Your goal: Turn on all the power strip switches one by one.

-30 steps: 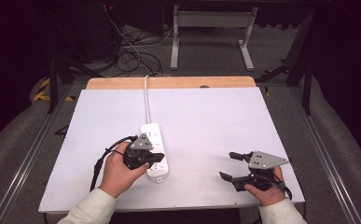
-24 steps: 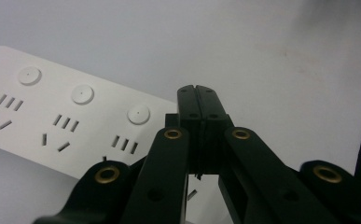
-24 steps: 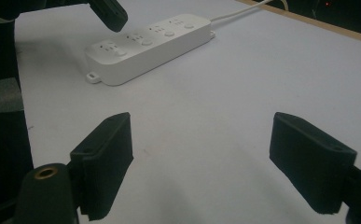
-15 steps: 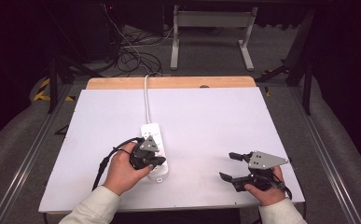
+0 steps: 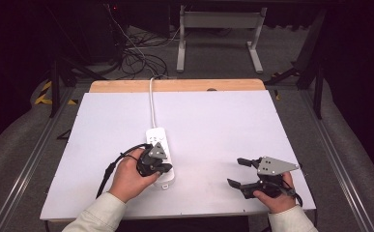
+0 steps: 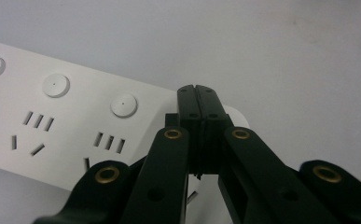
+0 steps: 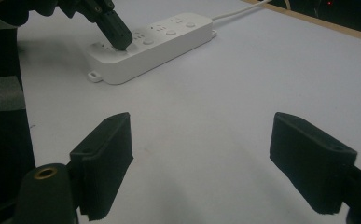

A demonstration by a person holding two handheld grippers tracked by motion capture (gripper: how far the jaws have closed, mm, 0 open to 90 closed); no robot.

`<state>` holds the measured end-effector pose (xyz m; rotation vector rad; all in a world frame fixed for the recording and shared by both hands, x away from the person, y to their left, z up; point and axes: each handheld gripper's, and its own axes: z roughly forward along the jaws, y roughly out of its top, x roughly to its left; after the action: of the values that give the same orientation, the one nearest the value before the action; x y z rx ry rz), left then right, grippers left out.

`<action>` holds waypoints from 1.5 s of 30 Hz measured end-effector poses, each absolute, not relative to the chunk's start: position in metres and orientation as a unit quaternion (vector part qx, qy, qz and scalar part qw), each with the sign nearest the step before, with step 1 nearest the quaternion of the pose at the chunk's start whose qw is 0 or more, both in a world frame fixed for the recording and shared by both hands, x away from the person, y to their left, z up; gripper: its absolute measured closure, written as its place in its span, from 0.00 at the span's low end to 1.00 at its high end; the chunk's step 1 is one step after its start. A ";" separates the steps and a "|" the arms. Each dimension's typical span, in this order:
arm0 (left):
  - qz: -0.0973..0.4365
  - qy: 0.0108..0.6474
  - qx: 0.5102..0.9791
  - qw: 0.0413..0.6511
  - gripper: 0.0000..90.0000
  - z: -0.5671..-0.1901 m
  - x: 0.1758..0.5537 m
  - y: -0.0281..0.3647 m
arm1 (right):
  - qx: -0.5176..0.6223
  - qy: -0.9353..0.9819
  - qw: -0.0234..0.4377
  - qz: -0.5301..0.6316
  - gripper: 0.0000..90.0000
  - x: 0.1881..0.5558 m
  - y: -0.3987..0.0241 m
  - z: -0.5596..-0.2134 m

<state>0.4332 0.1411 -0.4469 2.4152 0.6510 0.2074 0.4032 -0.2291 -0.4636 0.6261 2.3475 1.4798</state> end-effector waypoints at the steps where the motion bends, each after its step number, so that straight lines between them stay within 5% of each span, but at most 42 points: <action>1: 0.079 0.246 0.915 0.310 1.00 -0.447 0.433 0.141 | 0.217 0.816 0.148 0.515 0.24 0.403 -0.229 -0.464; 45: 0.098 0.253 0.905 0.329 1.00 -0.449 0.428 0.141 | 0.214 0.819 0.146 0.512 0.24 0.403 -0.229 -0.464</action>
<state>0.4284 0.1406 -0.4488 2.3676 0.6608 0.2570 0.4035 -0.2291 -0.4645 0.6175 2.3588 1.4742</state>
